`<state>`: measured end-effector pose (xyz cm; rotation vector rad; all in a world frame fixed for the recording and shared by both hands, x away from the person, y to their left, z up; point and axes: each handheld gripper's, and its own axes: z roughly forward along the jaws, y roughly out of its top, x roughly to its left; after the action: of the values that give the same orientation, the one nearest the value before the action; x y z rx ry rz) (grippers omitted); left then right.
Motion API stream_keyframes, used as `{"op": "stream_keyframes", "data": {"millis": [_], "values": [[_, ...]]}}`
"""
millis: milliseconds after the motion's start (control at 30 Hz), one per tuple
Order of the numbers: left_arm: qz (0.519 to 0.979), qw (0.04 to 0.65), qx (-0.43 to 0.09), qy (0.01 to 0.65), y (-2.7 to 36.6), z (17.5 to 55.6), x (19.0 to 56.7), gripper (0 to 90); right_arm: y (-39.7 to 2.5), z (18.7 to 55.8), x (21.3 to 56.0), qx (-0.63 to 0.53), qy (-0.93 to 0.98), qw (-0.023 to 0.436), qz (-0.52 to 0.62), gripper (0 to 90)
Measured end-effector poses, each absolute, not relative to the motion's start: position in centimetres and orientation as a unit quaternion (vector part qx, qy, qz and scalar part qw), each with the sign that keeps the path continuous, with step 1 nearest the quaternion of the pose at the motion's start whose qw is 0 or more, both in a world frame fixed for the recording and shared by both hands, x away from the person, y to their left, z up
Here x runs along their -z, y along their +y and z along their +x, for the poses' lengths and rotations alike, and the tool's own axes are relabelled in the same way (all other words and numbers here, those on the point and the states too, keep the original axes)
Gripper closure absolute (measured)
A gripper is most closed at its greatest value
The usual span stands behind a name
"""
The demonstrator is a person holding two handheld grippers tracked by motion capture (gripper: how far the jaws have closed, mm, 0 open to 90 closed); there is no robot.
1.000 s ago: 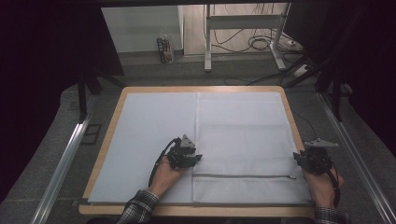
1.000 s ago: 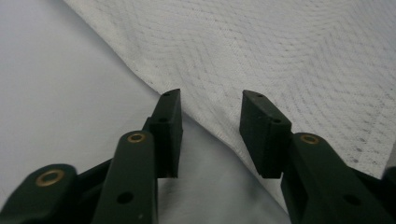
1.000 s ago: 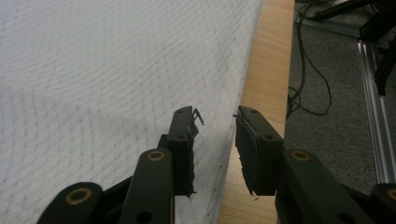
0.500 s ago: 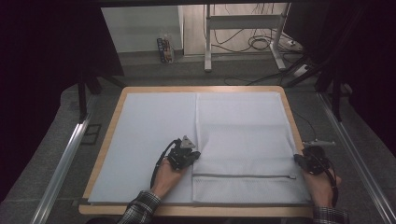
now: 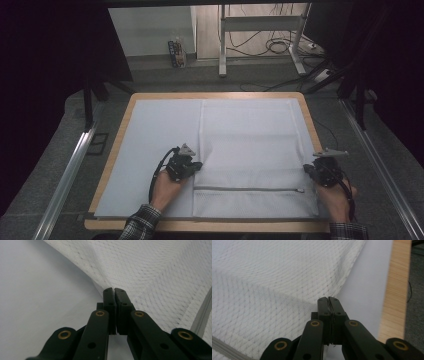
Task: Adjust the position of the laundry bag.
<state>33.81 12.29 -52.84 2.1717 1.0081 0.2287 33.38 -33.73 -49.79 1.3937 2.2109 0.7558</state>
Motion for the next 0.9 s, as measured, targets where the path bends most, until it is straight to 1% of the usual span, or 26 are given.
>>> {"op": "stream_keyframes", "data": {"millis": [233, 633, 900], "values": [[0.836, 0.36, -0.08, 0.407, 14.7, 33.3, 52.4, 88.4, -31.9, 33.1, 49.6, -0.283, 0.812, 0.2, 0.47, 88.4], [0.819, 0.354, -0.089, 0.442, 18.9, 32.1, 51.8, 88.5, -28.3, 32.7, 49.6, -0.302, 0.84, 0.178, 0.413, 88.2], [0.818, 0.342, -0.101, 0.451, 20.6, 30.9, 51.9, 88.3, -26.5, 32.8, 49.8, -0.308, 0.85, 0.166, 0.394, 88.2]]}}
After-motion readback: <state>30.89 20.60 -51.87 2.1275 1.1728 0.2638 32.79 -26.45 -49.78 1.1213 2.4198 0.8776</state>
